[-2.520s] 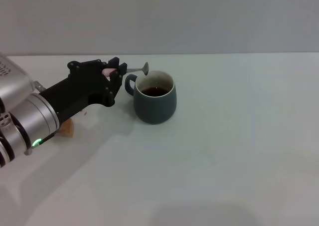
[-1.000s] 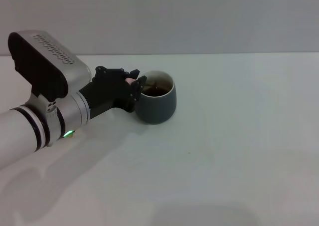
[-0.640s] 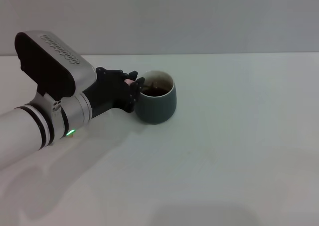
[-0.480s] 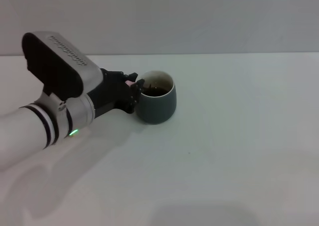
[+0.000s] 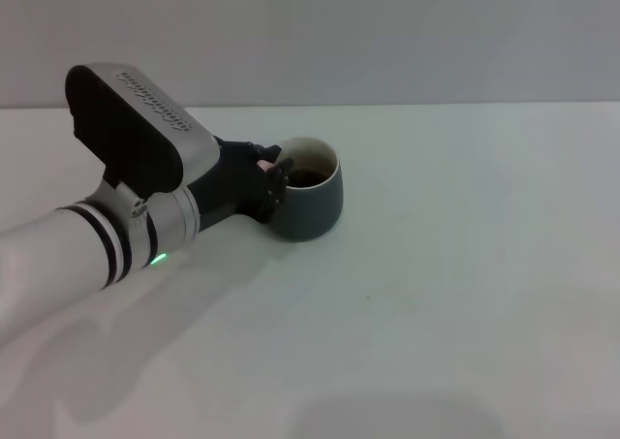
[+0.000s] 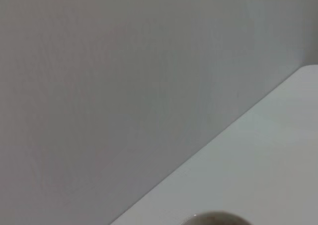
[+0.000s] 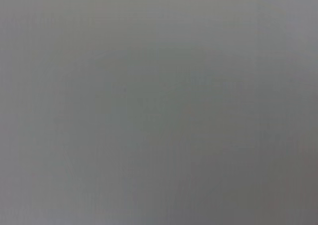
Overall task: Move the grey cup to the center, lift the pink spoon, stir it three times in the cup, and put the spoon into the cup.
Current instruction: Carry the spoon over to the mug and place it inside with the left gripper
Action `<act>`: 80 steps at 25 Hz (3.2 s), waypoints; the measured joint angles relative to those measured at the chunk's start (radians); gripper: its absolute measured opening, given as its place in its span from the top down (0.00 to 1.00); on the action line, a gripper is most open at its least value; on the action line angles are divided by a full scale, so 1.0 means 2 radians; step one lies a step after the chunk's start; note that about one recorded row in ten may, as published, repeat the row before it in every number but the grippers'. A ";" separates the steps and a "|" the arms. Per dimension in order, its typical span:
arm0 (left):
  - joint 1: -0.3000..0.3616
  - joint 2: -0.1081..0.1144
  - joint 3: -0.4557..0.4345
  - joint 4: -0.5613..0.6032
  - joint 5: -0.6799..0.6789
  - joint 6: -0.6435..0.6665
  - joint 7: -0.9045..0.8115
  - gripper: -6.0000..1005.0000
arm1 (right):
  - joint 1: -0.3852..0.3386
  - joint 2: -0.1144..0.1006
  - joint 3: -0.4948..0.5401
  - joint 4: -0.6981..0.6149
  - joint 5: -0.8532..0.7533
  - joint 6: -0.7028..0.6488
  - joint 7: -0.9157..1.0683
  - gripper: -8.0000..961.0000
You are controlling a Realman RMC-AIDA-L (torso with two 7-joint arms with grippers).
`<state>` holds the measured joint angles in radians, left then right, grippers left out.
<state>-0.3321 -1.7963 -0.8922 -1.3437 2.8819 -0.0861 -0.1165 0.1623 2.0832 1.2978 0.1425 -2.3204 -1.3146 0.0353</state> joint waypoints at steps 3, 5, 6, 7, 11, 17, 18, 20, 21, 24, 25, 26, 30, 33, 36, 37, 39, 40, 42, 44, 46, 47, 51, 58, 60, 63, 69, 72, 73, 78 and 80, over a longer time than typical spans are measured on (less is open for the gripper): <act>0.000 -0.001 0.007 -0.004 0.000 0.000 0.000 0.85 | 0.000 0.000 0.000 -0.001 0.000 0.000 0.000 0.99; 0.000 0.000 0.012 -0.010 0.000 -0.002 0.000 0.85 | 0.000 0.000 0.000 0.000 -0.001 0.000 0.000 0.99; 0.002 0.000 0.014 -0.015 0.000 -0.005 0.000 0.85 | 0.000 0.000 0.000 0.000 -0.001 0.000 0.000 0.99; 0.004 0.000 0.014 -0.018 0.000 -0.009 0.003 0.85 | 0.000 0.000 0.000 0.000 -0.001 0.000 0.000 0.99; 0.020 -0.001 0.012 -0.037 0.000 -0.023 0.021 0.85 | 0.000 0.000 -0.005 0.001 -0.002 0.000 0.000 0.99; 0.037 0.000 -0.005 -0.043 0.000 -0.026 0.029 0.85 | 0.000 0.001 -0.011 0.001 -0.002 0.000 0.000 0.99; 0.037 0.000 -0.005 -0.043 0.000 -0.026 0.029 0.85 | 0.000 0.001 -0.011 0.001 -0.002 0.000 0.000 0.99; 0.036 -0.001 -0.009 -0.041 0.000 -0.026 0.031 0.85 | 0.000 0.001 -0.014 0.001 -0.002 0.000 0.002 0.99; 0.034 -0.003 -0.011 -0.040 0.000 -0.026 0.031 0.85 | 0.000 0.001 -0.014 0.000 -0.002 0.000 0.005 0.99; 0.026 -0.005 -0.011 -0.036 0.000 -0.026 0.032 0.85 | 0.000 0.001 -0.014 -0.001 -0.002 0.000 0.007 0.99; 0.026 -0.005 -0.011 -0.036 0.000 -0.026 0.032 0.85 | 0.000 0.001 -0.014 -0.001 -0.002 0.000 0.007 0.99; 0.022 -0.006 -0.012 -0.034 0.000 -0.026 0.032 0.85 | -0.001 0.001 -0.014 -0.002 -0.002 0.000 0.007 0.99; 0.012 -0.010 -0.011 -0.032 0.000 -0.026 0.032 0.85 | -0.002 0.001 -0.014 -0.002 0.000 0.000 0.008 0.99; 0.006 -0.013 -0.008 -0.031 0.000 -0.026 0.033 0.85 | -0.002 0.001 -0.014 -0.002 0.001 0.000 0.008 0.99; 0.003 -0.013 -0.006 -0.032 0.000 -0.029 0.033 0.85 | -0.002 0.001 -0.014 -0.002 0.001 0.000 0.008 0.99; 0.003 -0.013 -0.006 -0.032 0.000 -0.029 0.033 0.84 | -0.002 0.001 -0.014 -0.002 0.001 0.000 0.008 0.99; 0.004 -0.013 -0.004 -0.036 0.000 -0.041 0.037 0.84 | -0.002 0.001 -0.014 -0.002 0.000 0.000 0.008 0.99; 0.004 -0.013 -0.004 -0.036 0.000 -0.041 0.037 0.84 | -0.002 0.001 -0.014 -0.002 0.000 0.000 0.008 0.99; 0.008 -0.014 -0.003 -0.044 0.000 -0.054 0.045 0.84 | -0.002 0.001 -0.014 -0.002 -0.001 0.000 0.008 0.99; 0.019 -0.015 -0.005 -0.060 0.000 -0.079 0.063 0.83 | -0.002 0.000 -0.014 -0.002 -0.001 0.000 0.008 0.99; 0.026 -0.018 -0.010 -0.067 -0.001 -0.090 0.074 0.83 | -0.002 0.000 -0.016 -0.002 -0.001 0.000 0.008 0.99; 0.030 -0.019 -0.013 -0.070 -0.002 -0.093 0.078 0.83 | -0.002 0.000 -0.016 -0.002 -0.001 0.000 0.008 0.99; 0.038 -0.021 -0.023 -0.073 -0.005 -0.096 0.086 0.82 | -0.001 0.000 -0.017 -0.002 -0.002 0.000 0.008 0.99; 0.038 -0.023 -0.031 -0.071 -0.007 -0.094 0.090 0.81 | 0.001 0.000 -0.017 -0.002 -0.002 0.000 0.008 0.99; 0.036 -0.025 -0.032 -0.069 -0.007 -0.094 0.092 0.81 | 0.001 0.000 -0.017 -0.002 -0.002 0.000 0.008 0.99; 0.030 -0.026 -0.035 -0.063 -0.007 -0.094 0.092 0.81 | 0.000 0.000 -0.017 -0.002 -0.002 0.000 0.008 0.99; 0.023 -0.028 -0.043 -0.058 -0.007 -0.092 0.093 0.80 | -0.002 0.000 -0.017 -0.003 0.000 0.000 0.008 0.99; 0.021 -0.031 -0.042 -0.057 -0.007 -0.092 0.094 0.79 | -0.002 0.000 -0.017 -0.003 0.000 0.000 0.008 0.99; 0.019 -0.033 -0.041 -0.057 -0.007 -0.092 0.096 0.79 | -0.001 0.000 -0.017 -0.003 0.000 0.000 0.008 0.99; 0.017 -0.048 -0.040 -0.055 -0.023 -0.094 0.133 0.78 | -0.001 0.000 -0.018 -0.003 -0.001 0.000 0.008 0.99; 0.017 -0.056 -0.042 -0.055 -0.047 -0.098 0.165 0.78 | -0.001 0.000 -0.018 -0.003 -0.001 0.000 0.008 0.99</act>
<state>-0.2983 -1.9074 -0.9769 -1.4533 2.7885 -0.2811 0.2139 0.1596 2.0831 1.2624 0.1365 -2.3228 -1.3146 0.0522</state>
